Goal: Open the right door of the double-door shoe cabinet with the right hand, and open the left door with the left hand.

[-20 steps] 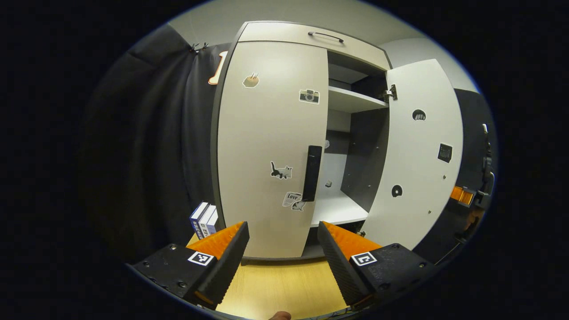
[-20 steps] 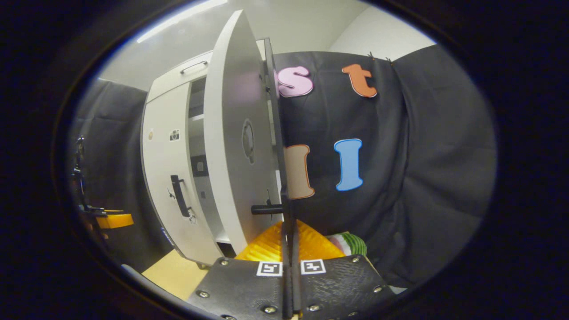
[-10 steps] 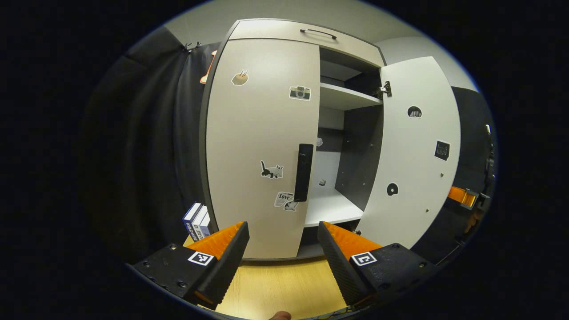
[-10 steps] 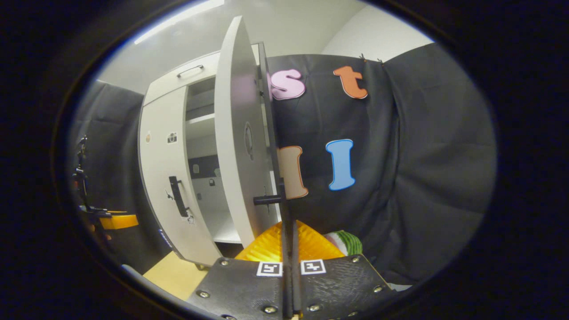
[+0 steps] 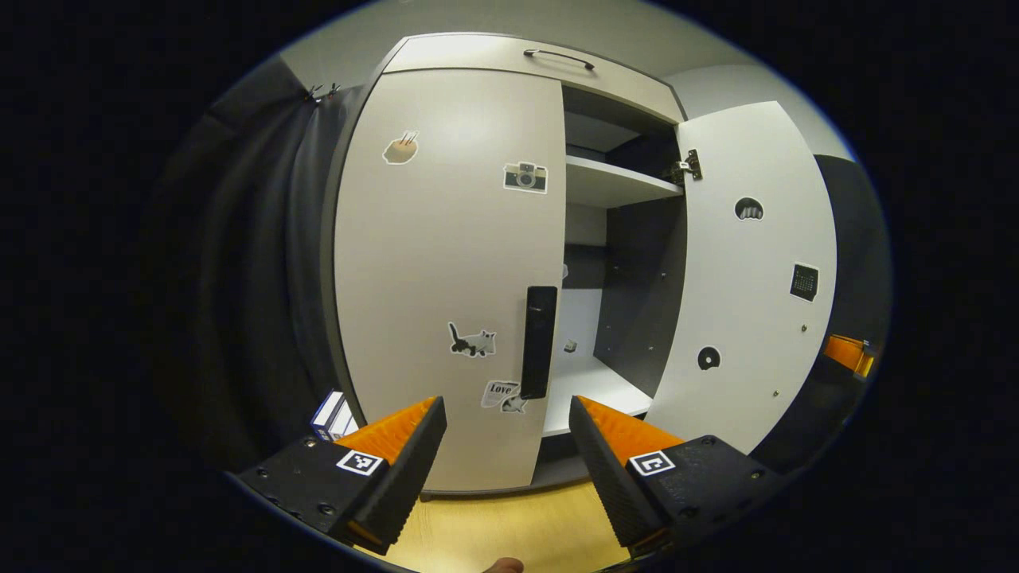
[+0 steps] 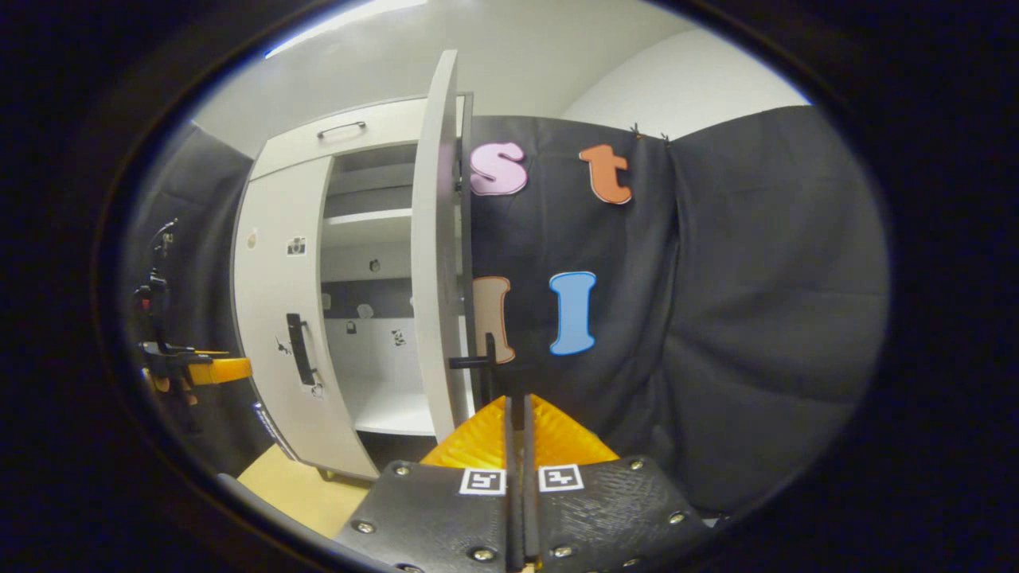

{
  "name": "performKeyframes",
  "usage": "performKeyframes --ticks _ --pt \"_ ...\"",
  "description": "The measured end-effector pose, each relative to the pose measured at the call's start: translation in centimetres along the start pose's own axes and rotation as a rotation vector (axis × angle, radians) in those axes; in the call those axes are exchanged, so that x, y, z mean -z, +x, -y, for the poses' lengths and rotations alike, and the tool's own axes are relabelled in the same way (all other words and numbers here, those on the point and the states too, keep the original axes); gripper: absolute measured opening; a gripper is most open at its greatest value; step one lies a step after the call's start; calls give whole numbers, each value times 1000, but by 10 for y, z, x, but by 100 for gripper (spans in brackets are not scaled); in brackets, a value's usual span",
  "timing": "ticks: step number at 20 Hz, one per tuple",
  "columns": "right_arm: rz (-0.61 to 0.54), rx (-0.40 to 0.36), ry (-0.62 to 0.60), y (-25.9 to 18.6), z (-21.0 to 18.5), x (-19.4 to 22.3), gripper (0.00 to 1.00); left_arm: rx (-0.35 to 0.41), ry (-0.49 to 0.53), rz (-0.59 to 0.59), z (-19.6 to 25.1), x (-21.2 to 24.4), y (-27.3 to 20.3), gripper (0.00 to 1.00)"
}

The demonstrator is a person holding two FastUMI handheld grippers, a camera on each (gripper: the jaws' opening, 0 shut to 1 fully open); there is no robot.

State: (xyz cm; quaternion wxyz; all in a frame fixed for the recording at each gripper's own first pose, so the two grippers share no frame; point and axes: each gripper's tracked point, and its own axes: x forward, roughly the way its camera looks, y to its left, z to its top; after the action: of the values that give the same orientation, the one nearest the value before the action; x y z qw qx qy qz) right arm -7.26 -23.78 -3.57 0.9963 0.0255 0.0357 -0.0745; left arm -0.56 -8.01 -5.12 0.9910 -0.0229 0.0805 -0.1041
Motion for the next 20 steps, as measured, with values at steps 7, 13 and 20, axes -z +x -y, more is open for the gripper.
performKeyframes --ticks 7,13,20 --pt "5 84 12 -29 14 2 1 39 33 1 11 -2 33 96" --pt "-3 125 14 -41 18 11 1 -2 56 10 5 -5 67 96" --pt "-28 158 -18 -37 23 17 1 -41 59 14 5 0 106 96"
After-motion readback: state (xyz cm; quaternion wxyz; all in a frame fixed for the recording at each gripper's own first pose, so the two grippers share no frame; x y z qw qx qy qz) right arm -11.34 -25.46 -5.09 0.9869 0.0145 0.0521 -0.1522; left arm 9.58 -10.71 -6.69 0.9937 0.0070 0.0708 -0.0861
